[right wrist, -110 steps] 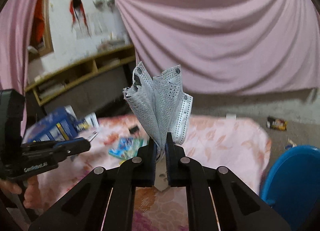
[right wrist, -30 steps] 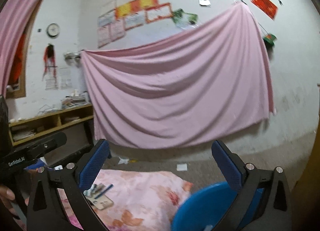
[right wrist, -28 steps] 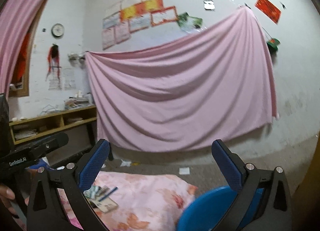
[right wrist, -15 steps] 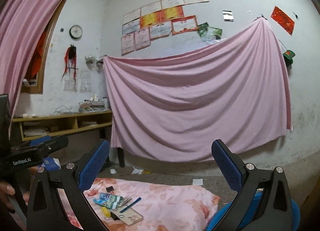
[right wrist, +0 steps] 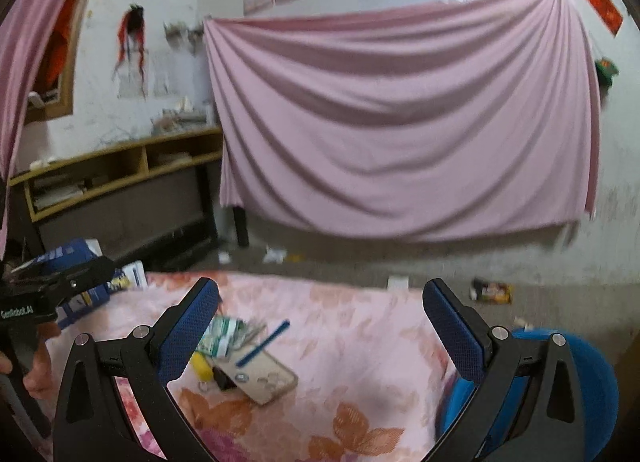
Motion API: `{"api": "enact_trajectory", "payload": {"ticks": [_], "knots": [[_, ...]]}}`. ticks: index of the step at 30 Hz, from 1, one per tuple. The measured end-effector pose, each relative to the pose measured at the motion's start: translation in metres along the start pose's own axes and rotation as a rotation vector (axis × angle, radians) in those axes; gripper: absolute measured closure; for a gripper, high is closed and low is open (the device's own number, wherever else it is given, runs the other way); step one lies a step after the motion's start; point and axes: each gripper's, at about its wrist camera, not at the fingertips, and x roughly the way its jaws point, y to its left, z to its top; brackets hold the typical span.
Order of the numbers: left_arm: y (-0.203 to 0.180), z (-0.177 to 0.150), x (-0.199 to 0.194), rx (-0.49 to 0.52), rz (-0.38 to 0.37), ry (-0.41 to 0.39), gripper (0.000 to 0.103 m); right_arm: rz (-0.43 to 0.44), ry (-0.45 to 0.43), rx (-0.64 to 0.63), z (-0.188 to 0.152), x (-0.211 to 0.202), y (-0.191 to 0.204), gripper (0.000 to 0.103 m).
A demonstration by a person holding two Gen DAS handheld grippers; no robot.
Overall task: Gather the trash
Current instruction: 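Move both tools back over the remaining trash on the bed, then grasp the blue card packet with the left gripper while the right gripper grasps a blue pen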
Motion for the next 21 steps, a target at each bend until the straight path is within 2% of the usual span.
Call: {"api": "enact_trajectory", "payload": {"ticks": [4,5,6,7,10,12,13,16,18,21], "knots": [[0.011,-0.001,0.023,-0.052,-0.062,0.089,0.028,0.015,0.120,0.033,-0.002,0.025,0.001,0.012],[0.013,-0.003,0.030,-0.065,-0.083,0.116,0.035,0.019,0.156,0.036,-0.001,0.032,0.002,0.018],[0.014,-0.003,0.034,-0.075,-0.095,0.137,0.037,0.026,0.179,0.038,0.000,0.037,0.001,0.026],[0.015,-0.003,0.039,-0.085,-0.110,0.160,0.039,0.037,0.208,0.037,0.002,0.044,0.002,0.029],[0.015,-0.003,0.051,-0.091,-0.127,0.205,0.057,0.030,0.276,0.001,0.003,0.059,0.007,0.041],[0.014,-0.004,0.061,-0.083,-0.134,0.240,0.066,0.013,0.316,-0.025,-0.001,0.071,0.010,0.055],[0.013,-0.004,0.065,-0.084,-0.142,0.254,0.070,0.003,0.327,-0.013,-0.003,0.076,0.009,0.059],[0.014,-0.004,0.079,-0.092,-0.155,0.292,0.072,0.034,0.366,0.062,-0.007,0.090,0.005,0.065],[0.015,-0.004,0.088,-0.094,-0.164,0.325,0.072,0.035,0.378,0.064,-0.008,0.096,0.007,0.069],[0.020,-0.005,0.099,-0.123,-0.182,0.361,0.072,0.041,0.387,0.076,-0.010,0.104,0.010,0.070]]}}
